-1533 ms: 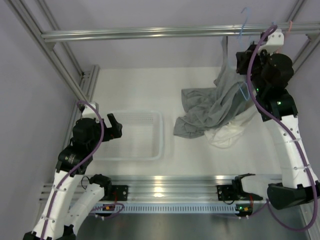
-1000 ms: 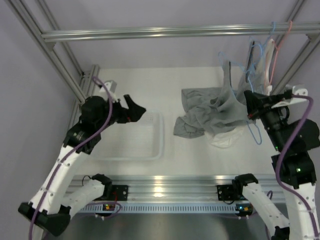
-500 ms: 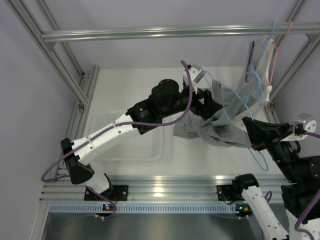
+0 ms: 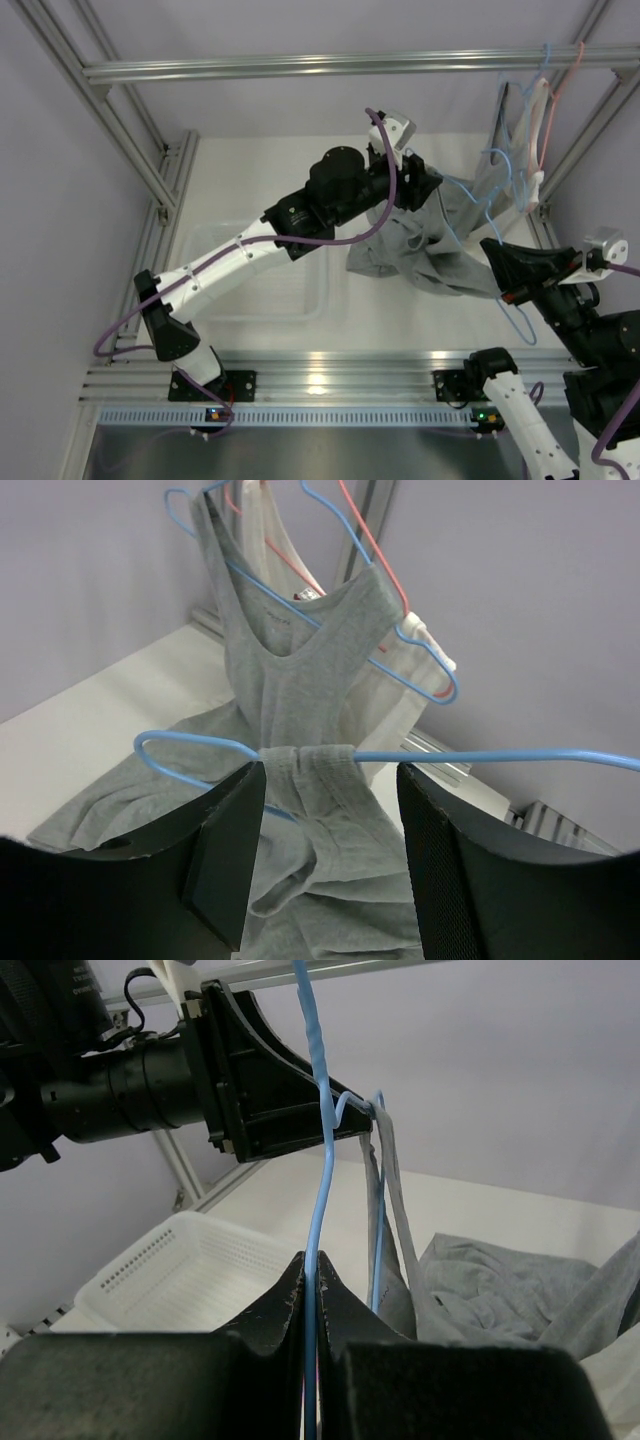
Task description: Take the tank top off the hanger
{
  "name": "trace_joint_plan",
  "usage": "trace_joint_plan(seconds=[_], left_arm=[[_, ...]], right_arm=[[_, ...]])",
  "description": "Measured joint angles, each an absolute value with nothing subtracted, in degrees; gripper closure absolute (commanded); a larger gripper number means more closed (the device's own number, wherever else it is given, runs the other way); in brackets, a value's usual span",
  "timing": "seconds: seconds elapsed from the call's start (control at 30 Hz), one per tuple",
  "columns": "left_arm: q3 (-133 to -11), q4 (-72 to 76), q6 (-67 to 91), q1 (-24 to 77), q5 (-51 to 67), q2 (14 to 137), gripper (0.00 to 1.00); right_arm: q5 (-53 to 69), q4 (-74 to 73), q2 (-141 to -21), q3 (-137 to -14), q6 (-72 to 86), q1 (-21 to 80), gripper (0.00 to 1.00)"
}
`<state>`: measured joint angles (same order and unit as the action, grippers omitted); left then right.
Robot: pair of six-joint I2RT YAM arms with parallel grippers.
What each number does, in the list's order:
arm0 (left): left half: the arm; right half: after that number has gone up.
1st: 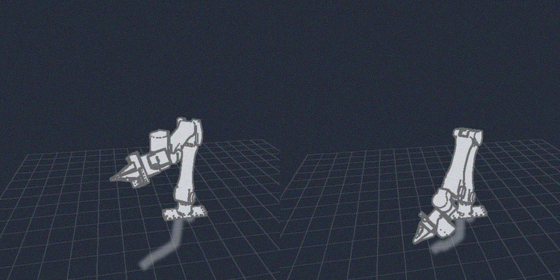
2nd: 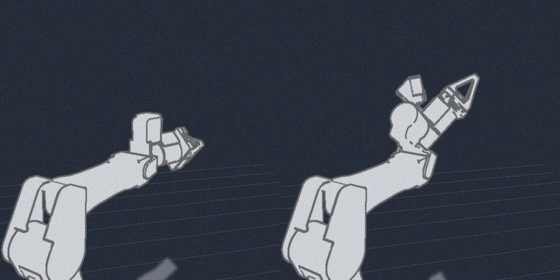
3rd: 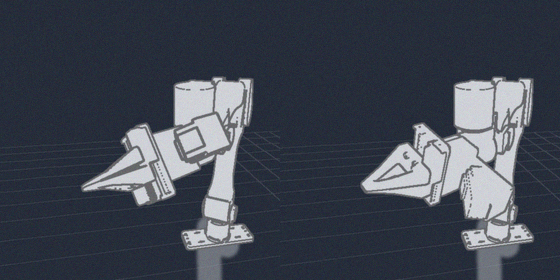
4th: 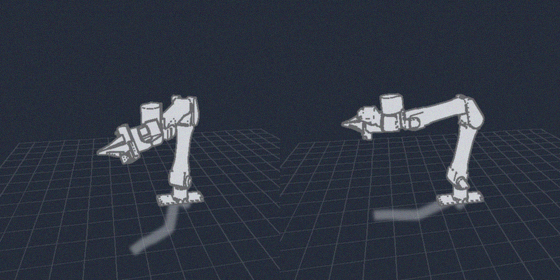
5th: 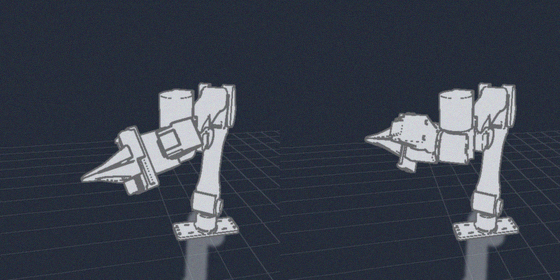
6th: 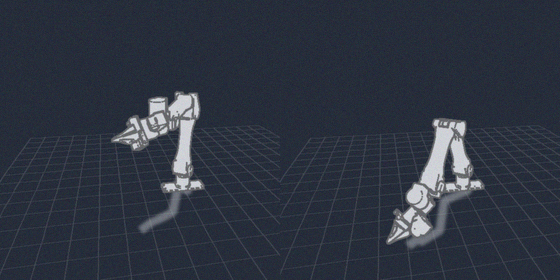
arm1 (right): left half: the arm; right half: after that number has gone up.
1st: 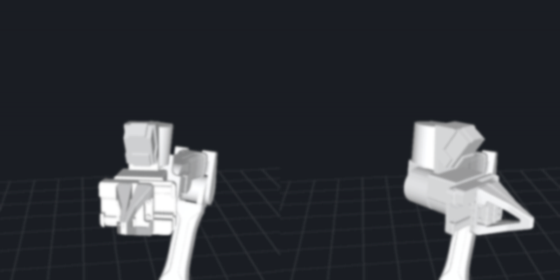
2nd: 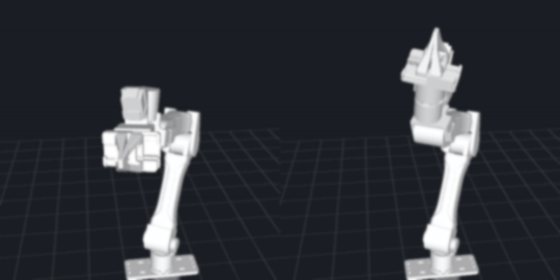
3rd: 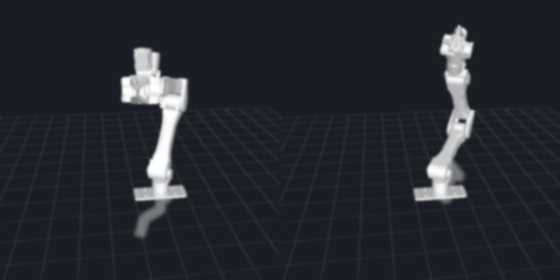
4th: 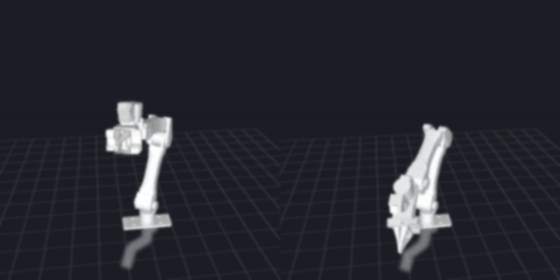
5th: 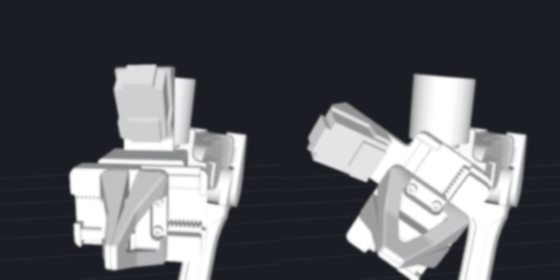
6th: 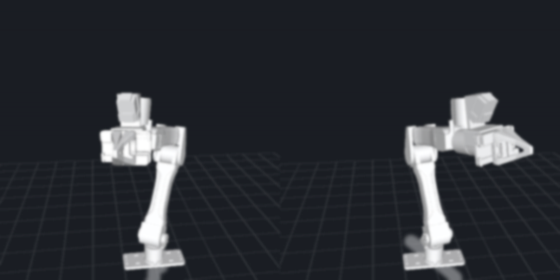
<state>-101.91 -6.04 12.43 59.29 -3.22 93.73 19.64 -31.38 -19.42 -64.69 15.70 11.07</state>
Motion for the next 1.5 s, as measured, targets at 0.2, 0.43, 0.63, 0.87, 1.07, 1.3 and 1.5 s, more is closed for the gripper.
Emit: trace_joint_plan(seconds=[0.2, 0.43, 0.63, 0.87, 1.07, 1.3, 1.5], left_arm=[[-101.67, -6.00, 11.16, 59.29, -6.00, 93.93, 0.38], [-101.23, -6.02, 10.50, 59.29, -6.70, 94.21, 0.51], [-101.23, -6.02, 10.59, 59.27, -6.81, 94.41, 0.82], [-101.23, -6.02, 10.52, 59.29, -7.25, 94.43, 1.00], [-101.23, -6.02, 10.39, 59.33, -10.94, 94.43, 1.00], [-101.54, -6.07, 9.98, 59.33, -17.47, 94.43, 1.00], [-103.18, -6.20, 9.85, 59.33, -23.97, 94.43, 1.00]], right_arm=[[19.64, -31.42, -19.68, -65.06, 15.70, 11.07, 1.00], [20.21, -31.51, -20.47, -65.23, 15.70, 11.07, 1.00], [20.25, -31.59, -20.86, -65.84, 15.68, 11.07, 1.00], [20.16, -31.59, -20.91, -65.84, 15.59, 11.07, 1.00], [21.08, -31.59, -20.91, -65.82, 15.09, 11.07, 1.00], [27.33, -31.73, -20.88, -65.80, 13.72, 11.07, 1.00], [30.57, -32.32, -20.03, -65.67, 12.78, 11.07, 1.00]])
